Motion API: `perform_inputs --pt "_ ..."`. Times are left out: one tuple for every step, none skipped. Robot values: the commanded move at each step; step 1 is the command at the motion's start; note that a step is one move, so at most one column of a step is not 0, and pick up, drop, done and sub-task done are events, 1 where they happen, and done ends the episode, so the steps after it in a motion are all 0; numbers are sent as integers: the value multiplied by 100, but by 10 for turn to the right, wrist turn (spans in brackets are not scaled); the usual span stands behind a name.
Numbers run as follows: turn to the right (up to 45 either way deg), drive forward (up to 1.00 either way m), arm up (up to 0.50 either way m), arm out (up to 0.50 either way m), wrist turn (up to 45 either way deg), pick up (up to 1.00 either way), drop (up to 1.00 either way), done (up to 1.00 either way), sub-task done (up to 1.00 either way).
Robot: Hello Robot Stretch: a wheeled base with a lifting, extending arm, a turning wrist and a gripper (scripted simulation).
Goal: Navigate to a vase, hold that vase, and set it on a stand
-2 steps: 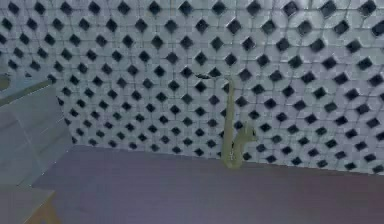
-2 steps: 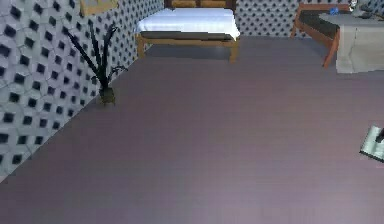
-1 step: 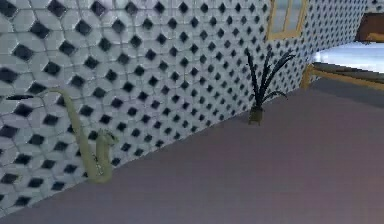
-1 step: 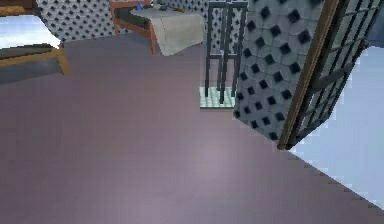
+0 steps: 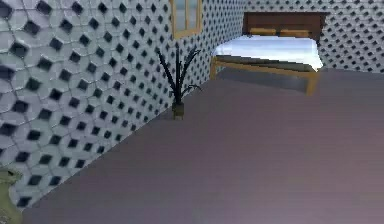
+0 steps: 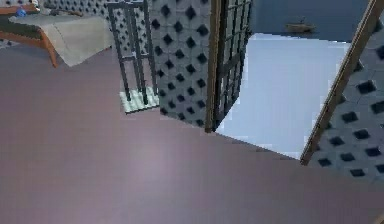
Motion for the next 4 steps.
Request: perform_inputs --pt "0 15 0 0 0 0 0 0 0" --pt "-450 0 0 0 0 0 0 0 0" --pt "-450 0 0 0 0 0 0 0 0" --pt "0 100 0 0 0 0 0 0 0"
